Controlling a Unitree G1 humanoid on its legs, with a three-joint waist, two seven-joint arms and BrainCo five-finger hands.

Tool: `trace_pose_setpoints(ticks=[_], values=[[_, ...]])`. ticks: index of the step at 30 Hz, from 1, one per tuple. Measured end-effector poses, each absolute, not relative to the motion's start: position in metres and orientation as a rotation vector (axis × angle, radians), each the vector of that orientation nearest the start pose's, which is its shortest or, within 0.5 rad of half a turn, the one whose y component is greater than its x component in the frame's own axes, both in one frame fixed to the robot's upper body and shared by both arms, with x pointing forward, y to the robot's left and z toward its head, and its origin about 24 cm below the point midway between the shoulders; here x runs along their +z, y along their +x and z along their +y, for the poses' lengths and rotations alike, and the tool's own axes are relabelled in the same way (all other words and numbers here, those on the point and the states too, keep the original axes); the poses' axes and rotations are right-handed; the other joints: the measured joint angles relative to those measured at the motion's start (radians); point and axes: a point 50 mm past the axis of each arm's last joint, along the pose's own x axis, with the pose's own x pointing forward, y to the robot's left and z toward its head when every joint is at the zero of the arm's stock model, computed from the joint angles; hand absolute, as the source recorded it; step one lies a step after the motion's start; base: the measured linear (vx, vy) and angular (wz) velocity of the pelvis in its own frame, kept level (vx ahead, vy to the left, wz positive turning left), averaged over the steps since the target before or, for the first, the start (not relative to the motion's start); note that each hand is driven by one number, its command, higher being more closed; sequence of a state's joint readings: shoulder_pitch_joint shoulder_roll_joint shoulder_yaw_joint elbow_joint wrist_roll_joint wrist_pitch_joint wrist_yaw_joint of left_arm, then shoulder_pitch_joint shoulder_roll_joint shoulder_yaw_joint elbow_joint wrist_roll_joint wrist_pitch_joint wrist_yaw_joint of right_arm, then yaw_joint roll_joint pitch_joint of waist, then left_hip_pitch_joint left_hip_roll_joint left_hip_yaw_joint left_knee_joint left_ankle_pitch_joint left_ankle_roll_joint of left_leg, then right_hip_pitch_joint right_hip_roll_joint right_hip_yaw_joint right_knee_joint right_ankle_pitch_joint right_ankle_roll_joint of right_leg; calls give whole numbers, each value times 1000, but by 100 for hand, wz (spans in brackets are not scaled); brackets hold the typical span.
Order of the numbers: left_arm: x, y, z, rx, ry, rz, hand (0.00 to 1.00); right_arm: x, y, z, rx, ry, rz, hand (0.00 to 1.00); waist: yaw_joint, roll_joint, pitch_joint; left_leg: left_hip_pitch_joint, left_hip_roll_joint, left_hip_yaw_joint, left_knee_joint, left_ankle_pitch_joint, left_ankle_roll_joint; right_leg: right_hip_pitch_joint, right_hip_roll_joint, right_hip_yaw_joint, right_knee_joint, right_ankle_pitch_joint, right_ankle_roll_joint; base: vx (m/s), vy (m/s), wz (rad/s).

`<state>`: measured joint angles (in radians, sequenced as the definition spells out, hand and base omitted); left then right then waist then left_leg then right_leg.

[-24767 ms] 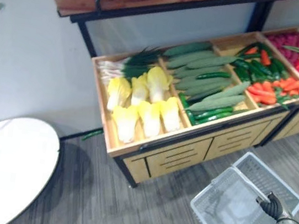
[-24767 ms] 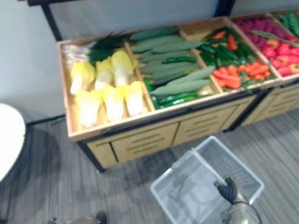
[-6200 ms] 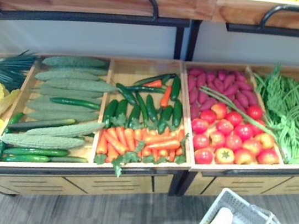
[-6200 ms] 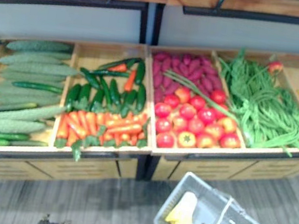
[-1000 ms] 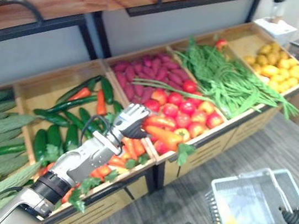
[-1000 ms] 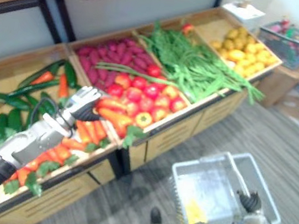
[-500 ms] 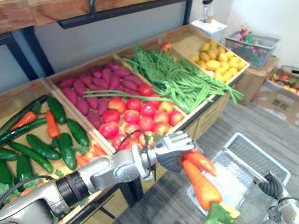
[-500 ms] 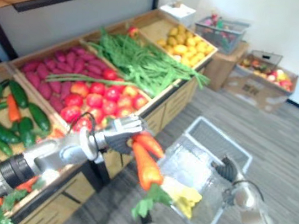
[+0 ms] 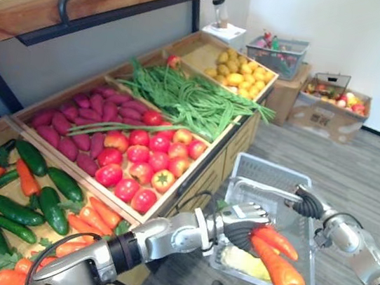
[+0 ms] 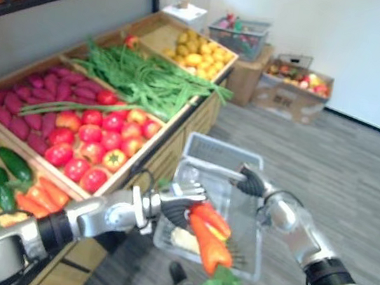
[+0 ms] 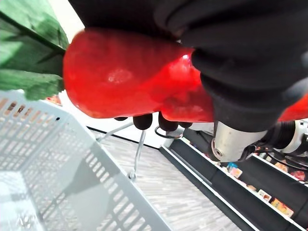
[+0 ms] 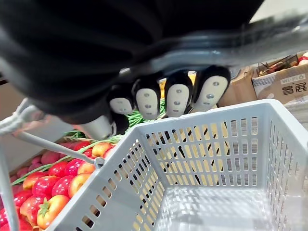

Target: Pick vegetable in the basket

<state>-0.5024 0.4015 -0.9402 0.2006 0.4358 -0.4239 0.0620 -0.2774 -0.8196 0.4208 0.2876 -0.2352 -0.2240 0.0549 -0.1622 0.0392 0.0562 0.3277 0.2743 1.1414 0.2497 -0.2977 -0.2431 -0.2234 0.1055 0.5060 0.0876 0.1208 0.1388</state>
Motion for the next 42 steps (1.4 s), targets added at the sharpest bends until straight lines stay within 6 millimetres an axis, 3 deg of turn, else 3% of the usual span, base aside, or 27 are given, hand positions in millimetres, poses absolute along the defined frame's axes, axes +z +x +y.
trace_pose_setpoints(ticks=[10,20,21,29,42], values=[[12,243,12,-1016,951,-418,100,80,295,-219,470,-1110,-81,100,-3,-2,2,-5,-5,28,-1,0,0,-20,6,18,5,1,1,5,-8,-5],[-12,258,17,-931,1046,-272,100,81,298,-201,538,-1096,-106,100,-16,-3,3,4,-4,50,-2,0,0,-24,17,32,6,1,1,3,-5,-5],[-16,259,19,-923,1063,-251,0,81,298,-200,540,-1093,-108,100,-17,-3,3,7,-5,57,-2,0,0,-24,21,41,8,1,1,-3,-7,-13],[-26,267,31,-864,1108,-167,0,84,299,-197,541,-1069,-121,100,-26,-17,25,23,-8,93,-1,0,0,-31,40,70,15,2,3,-7,-16,-14],[-28,269,32,-862,1117,-146,0,87,298,-191,585,-1061,-127,100,-25,-17,49,30,-16,112,-1,0,0,-31,44,96,15,8,11,-16,-28,-4]])
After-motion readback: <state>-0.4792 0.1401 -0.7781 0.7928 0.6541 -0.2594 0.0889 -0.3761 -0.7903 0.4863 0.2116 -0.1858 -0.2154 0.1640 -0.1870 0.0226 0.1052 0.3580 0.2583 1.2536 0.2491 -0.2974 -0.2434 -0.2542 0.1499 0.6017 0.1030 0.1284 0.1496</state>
